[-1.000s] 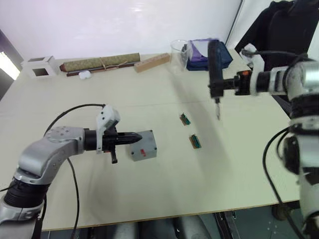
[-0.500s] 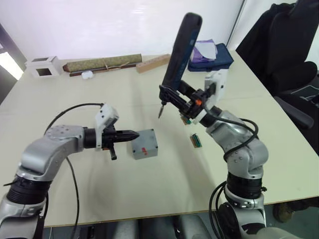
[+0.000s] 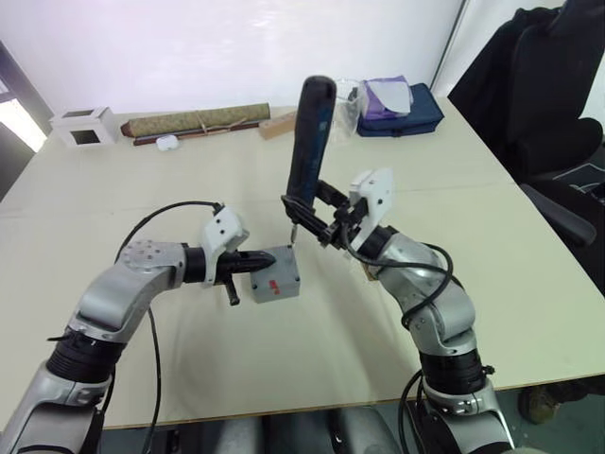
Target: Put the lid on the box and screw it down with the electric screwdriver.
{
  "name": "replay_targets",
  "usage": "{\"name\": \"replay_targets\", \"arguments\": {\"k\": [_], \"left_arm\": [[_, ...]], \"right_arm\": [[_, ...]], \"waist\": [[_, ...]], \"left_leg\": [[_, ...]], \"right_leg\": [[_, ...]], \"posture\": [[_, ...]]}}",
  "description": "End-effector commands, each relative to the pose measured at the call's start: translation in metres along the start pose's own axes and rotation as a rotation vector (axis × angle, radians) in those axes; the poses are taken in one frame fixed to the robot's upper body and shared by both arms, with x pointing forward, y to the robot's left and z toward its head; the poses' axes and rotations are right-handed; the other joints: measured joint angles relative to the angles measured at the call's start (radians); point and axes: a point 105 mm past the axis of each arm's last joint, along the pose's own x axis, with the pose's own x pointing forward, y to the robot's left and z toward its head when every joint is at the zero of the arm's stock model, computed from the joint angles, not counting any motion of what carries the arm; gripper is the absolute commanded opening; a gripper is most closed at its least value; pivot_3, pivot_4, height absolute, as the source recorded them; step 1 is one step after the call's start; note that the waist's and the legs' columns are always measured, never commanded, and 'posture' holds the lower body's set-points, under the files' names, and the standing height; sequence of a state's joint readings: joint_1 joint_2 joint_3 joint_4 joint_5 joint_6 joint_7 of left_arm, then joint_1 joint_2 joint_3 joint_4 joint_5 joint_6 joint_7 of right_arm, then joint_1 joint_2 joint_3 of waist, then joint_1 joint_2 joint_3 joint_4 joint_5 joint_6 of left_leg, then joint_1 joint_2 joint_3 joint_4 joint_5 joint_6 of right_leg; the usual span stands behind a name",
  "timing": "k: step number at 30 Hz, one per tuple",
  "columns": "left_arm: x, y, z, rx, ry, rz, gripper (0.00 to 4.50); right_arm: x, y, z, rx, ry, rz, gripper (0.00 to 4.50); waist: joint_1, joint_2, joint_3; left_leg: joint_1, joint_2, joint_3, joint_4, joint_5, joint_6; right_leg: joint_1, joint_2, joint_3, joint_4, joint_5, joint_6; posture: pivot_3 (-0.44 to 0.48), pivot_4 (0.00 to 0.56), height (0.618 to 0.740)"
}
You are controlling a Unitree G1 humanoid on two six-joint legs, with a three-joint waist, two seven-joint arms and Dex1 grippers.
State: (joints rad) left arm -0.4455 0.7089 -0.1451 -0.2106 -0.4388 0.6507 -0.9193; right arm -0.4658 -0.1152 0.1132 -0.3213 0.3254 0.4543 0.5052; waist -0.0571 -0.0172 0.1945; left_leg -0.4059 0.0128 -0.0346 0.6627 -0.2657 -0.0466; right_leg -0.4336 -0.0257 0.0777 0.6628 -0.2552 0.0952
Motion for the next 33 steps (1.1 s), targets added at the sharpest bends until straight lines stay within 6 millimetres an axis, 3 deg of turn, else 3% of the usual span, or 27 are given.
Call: {"name": "replay_targets", "arguments": {"k": [1, 11, 33], "left_arm": [[-0.001, 0.001, -0.010, -0.015, 0.042, 0.008, 0.00], [-0.001, 0.000, -0.015, -0.020, 0.050, 0.015, 0.00], [0.000, -0.001, -0.021, -0.031, 0.057, 0.018, 0.00]], "right_arm": [[0.002, 0.004, 0.017, -0.053, -0.080, 0.010, 2.08], [0.003, 0.004, 0.001, -0.047, -0.050, 0.002, 2.08], [0.007, 0.014, -0.005, -0.113, -0.038, 0.050, 2.08]], "waist": [[0.000, 0.000, 0.000], [0.000, 0.000, 0.000], [-0.002, 0.000, 0.000]], "left_leg": [[0.000, 0.000, 0.000, 0.000, 0.000, 0.000], [0.001, 0.000, 0.000, 0.000, 0.000, 0.000], [0.006, 0.000, 0.000, 0.000, 0.000, 0.000]], "right_leg": [[0.000, 0.000, 0.000, 0.000, 0.000, 0.000], [0.001, 0.000, 0.000, 0.000, 0.000, 0.000], [0.006, 0.000, 0.000, 0.000, 0.000, 0.000]], "posture": [[0.000, 0.150, 0.740], [0.000, 0.150, 0.740], [0.000, 0.150, 0.740]]}}
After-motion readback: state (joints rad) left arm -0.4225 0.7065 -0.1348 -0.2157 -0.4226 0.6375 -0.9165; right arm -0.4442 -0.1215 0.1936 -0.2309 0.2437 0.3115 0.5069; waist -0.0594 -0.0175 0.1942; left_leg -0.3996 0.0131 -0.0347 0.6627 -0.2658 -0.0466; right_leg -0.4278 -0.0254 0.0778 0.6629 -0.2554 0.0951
